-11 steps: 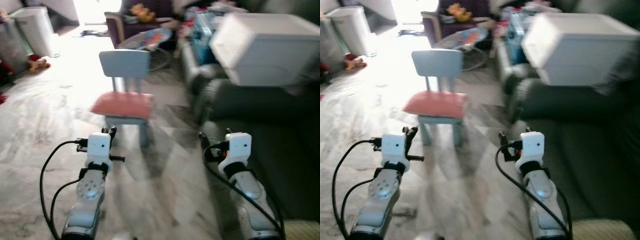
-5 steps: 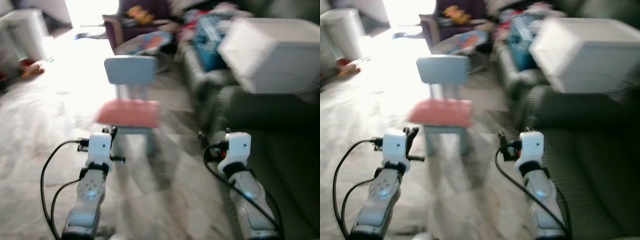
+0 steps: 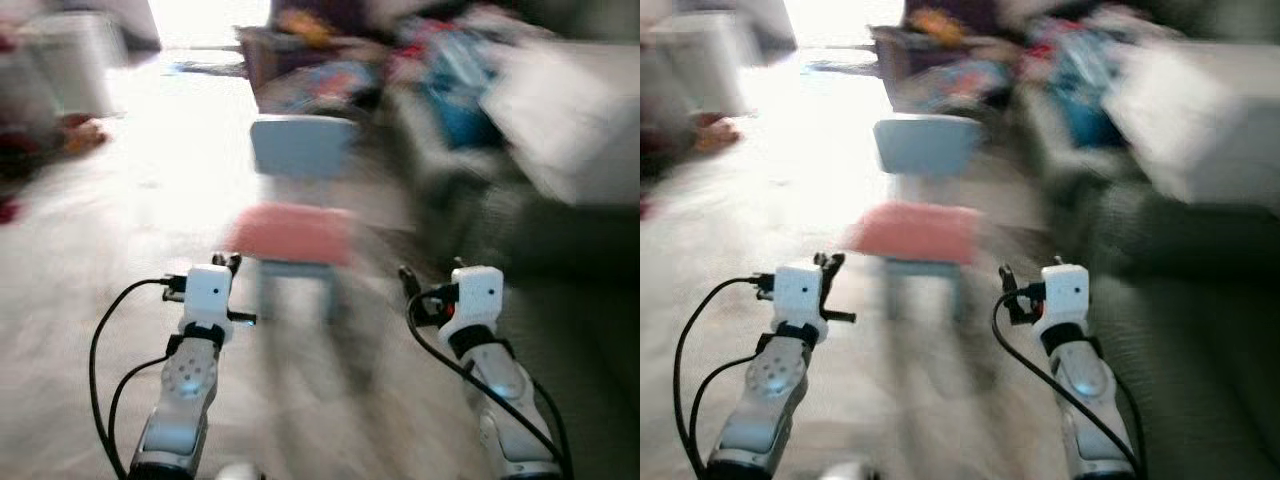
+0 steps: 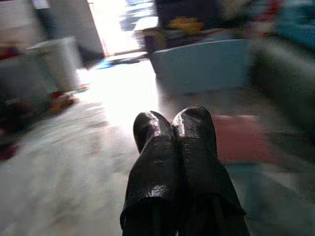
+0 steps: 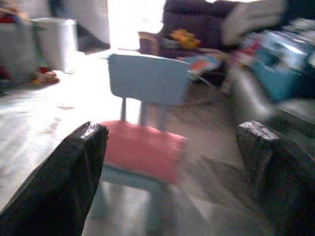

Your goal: Move the pillow to the sofa

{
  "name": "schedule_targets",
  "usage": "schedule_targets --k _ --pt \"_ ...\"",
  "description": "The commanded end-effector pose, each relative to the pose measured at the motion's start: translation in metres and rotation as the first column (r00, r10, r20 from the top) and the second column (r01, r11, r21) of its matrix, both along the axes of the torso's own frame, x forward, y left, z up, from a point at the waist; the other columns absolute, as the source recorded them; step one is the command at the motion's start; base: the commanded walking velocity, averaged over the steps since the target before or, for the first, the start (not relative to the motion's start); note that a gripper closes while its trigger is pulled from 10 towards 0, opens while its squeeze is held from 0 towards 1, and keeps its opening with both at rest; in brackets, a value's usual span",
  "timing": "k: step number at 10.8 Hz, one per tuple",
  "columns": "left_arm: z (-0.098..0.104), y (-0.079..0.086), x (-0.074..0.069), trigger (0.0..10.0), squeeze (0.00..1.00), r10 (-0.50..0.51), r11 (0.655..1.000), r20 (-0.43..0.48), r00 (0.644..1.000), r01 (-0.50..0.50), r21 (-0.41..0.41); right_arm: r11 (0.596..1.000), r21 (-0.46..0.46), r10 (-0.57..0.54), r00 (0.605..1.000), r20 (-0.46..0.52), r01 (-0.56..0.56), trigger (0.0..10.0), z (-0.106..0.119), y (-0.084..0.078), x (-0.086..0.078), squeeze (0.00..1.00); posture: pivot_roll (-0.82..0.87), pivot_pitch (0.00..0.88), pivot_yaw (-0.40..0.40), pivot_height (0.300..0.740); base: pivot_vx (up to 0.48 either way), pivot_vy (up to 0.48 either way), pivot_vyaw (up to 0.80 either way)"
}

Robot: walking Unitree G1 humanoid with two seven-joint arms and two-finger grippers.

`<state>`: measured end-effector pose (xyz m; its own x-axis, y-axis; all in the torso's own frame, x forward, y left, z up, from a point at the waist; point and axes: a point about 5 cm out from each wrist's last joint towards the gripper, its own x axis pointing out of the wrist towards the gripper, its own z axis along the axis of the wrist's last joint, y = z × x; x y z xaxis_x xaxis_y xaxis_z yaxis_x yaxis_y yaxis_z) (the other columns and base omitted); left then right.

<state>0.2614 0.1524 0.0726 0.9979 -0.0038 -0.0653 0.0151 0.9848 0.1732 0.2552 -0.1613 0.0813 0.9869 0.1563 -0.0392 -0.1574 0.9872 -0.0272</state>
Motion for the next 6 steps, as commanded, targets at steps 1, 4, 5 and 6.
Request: schedule_targets --k 1,4,5,6 --pt "-0.002 0.010 0.000 10.0 0.00 0.041 0.999 -0.012 0.999 -0.041 0.018 1.000 0.011 0.014 1.000 0.009 -0.014 10.0 0.003 0.007 0.002 0.00 -0.01 0.000 -0.022 0.740 0.000 0.251 0.00" --pt "0.000 0.001 0.003 10.0 0.00 -0.006 1.000 -0.002 1.000 0.006 0.030 0.999 -0.023 0.027 0.999 -0.026 -0.028 10.0 0.003 0.004 0.003 0.00 -0.01 0.000 -0.016 0.740 0.000 0.000 0.00" --pt "0.003 0.000 0.004 10.0 0.00 -0.020 1.000 0.006 1.000 0.020 0.021 0.998 -0.061 0.029 0.999 -0.014 -0.030 10.0 0.008 0.000 0.004 0.00 -0.01 0.000 -0.016 0.740 0.000 0.000 0.00" --pt "0.004 0.002 0.004 10.0 0.00 -0.012 1.000 0.008 1.000 0.012 0.019 0.997 -0.068 0.018 1.000 -0.023 -0.019 10.0 0.009 -0.003 0.003 0.00 0.00 0.000 -0.020 0.740 0.000 0.000 0.00"
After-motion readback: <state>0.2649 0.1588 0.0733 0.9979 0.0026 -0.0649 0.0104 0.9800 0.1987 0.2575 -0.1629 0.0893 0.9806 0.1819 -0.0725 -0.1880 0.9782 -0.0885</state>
